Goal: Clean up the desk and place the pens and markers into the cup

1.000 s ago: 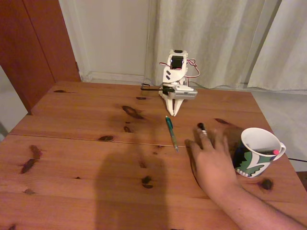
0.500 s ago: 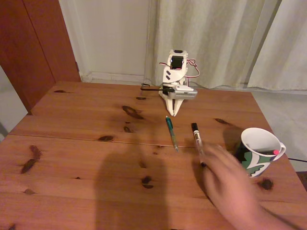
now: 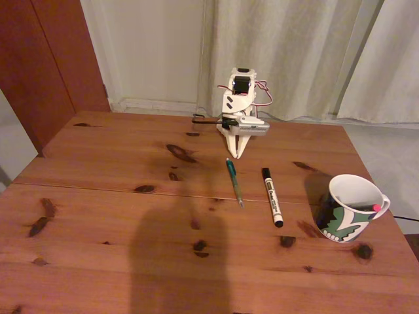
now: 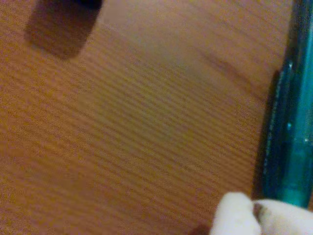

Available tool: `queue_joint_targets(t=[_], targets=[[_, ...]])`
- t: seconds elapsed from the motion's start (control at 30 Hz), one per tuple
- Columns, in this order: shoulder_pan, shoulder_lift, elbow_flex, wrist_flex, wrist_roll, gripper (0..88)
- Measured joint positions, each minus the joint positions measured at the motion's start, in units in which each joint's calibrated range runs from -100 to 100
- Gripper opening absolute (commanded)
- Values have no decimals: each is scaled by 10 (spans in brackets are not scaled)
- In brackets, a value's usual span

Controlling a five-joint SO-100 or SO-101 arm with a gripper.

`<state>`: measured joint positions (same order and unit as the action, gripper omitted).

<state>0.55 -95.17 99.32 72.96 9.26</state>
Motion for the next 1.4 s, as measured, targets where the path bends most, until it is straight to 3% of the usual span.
queue_joint_targets(t=[0.87, 1.4], targets=[[0, 18, -27, -1, 0, 8], [-26, 544, -434, 11, -75, 8]])
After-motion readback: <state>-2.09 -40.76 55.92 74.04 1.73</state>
